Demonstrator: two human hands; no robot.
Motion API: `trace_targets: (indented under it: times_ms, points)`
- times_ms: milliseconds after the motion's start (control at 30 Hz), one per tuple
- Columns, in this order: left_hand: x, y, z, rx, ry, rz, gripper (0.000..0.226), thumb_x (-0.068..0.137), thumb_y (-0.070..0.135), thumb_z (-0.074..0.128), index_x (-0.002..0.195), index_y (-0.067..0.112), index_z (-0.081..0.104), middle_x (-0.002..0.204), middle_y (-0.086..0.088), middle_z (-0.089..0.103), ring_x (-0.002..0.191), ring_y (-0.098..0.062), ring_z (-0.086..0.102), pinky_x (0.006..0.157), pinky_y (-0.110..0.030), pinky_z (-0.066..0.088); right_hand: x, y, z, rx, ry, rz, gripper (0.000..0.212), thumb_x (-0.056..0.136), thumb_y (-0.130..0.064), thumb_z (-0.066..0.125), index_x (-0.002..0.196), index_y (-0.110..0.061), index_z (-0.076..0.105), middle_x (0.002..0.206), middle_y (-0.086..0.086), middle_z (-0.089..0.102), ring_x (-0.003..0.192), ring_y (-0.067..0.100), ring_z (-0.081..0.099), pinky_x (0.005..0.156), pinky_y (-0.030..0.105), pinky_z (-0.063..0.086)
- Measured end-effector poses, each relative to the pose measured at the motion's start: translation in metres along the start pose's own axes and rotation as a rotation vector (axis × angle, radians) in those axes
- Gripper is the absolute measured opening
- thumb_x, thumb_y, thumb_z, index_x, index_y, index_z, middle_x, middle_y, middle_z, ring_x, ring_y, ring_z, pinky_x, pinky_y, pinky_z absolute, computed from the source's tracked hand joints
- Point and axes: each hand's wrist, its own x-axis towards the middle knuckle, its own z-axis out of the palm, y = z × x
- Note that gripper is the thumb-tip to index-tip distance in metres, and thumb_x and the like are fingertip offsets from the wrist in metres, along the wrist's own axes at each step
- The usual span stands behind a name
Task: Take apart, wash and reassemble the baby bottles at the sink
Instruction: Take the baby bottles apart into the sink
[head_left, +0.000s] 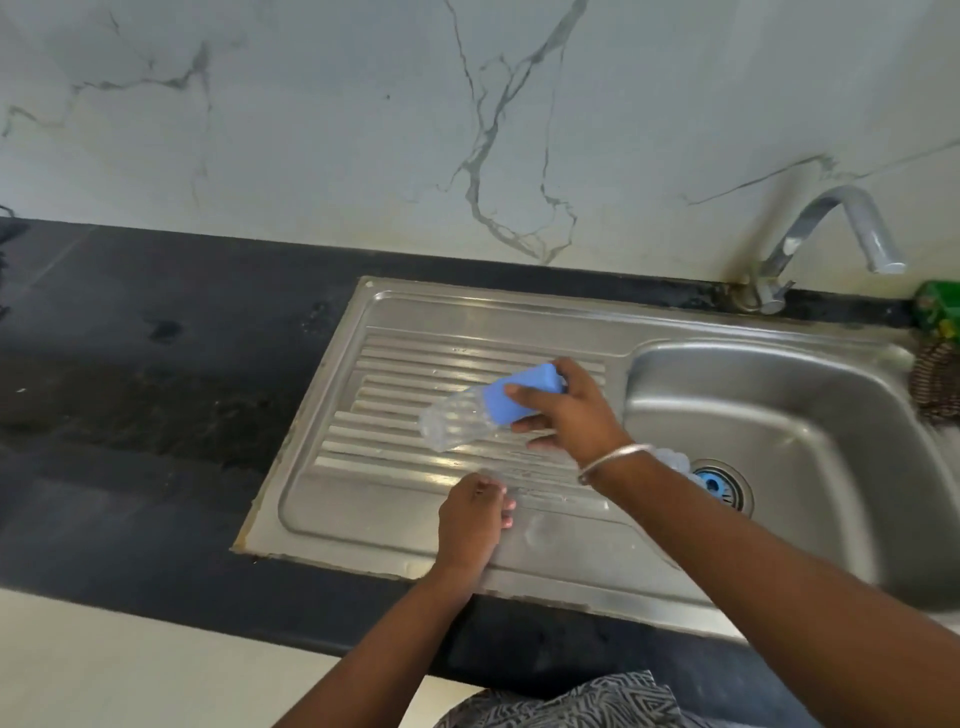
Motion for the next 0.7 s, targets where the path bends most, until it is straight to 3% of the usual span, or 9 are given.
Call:
trace_targets:
  times_ms: [133,267,367,400,533,600,700]
  points:
    - [0.006,0.0,0.011,0.008,-0.032,0.008,0.012,0.092,0.01,0.051,0.091,0.018,0.06,0.084,-0.004,0.072,0.067,-0.015,0.066,0.055,-0.021,0.045,-0.014,0.013,-0.064,0.043,0.193,0.087,0.027,0.081,-0.018,0.076,0.094,-0.018,0.052,0.083,0.01,0.066,0.064,0.027,0.065,0.054,0.029,0.049]
    - [0.003,0.005,0.029,0.134,-0.039,0.218,0.025,0.083,0.025,0.051,0.107,0.027,0.06,0.106,0.001,0.067,0.095,-0.018,0.065,0.08,-0.036,0.054,-0.036,0.039,-0.112,-0.017,0.308,0.102,0.023,0.083,-0.014,0.074,0.096,-0.019,0.055,0.08,0.017,0.064,0.058,0.029,0.062,0.052,0.03,0.047]
    - [-0.006,0.013,0.045,0.335,-0.174,0.471,0.057,0.072,0.036,0.053,0.128,0.025,0.054,0.126,0.012,0.054,0.113,-0.008,0.053,0.091,-0.021,0.045,-0.053,0.052,-0.131,-0.058,0.335,0.099,0.021,0.08,-0.019,0.078,0.098,-0.018,0.066,0.078,0.021,0.068,0.057,0.03,0.063,0.055,0.036,0.051]
    - [-0.009,0.018,0.052,0.419,-0.219,0.559,0.06,0.071,0.037,0.056,0.129,0.024,0.053,0.128,0.012,0.053,0.115,-0.007,0.051,0.091,-0.019,0.043,-0.059,0.055,-0.136,-0.061,0.334,0.1,0.022,0.079,-0.021,0.08,0.096,-0.015,0.067,0.076,0.02,0.069,0.057,0.031,0.064,0.058,0.038,0.053]
    - [-0.013,0.027,0.082,0.888,-0.267,0.999,0.063,0.07,0.052,0.064,0.125,0.022,0.053,0.124,0.007,0.057,0.117,-0.017,0.054,0.102,-0.042,0.04,-0.073,0.058,-0.145,-0.007,0.32,0.12,0.034,0.081,-0.03,0.078,0.093,-0.003,0.061,0.069,0.023,0.065,0.057,0.033,0.065,0.054,0.036,0.053]
    - [-0.019,0.031,0.098,1.072,-0.281,1.018,0.068,0.074,0.062,0.061,0.129,0.024,0.05,0.128,0.006,0.058,0.12,-0.017,0.054,0.11,-0.045,0.034,-0.077,0.058,-0.152,0.03,0.337,0.157,0.037,0.083,-0.036,0.075,0.088,-0.003,0.058,0.064,0.022,0.062,0.054,0.031,0.063,0.047,0.03,0.051]
    - [-0.02,0.031,0.115,1.166,-0.224,1.096,0.062,0.076,0.063,0.059,0.123,0.023,0.054,0.112,0.005,0.064,0.1,-0.02,0.064,0.094,-0.04,0.047,-0.081,0.059,-0.163,0.056,0.295,0.214,0.04,0.086,-0.043,0.07,0.087,-0.006,0.057,0.061,0.021,0.062,0.048,0.028,0.059,0.045,0.027,0.047]
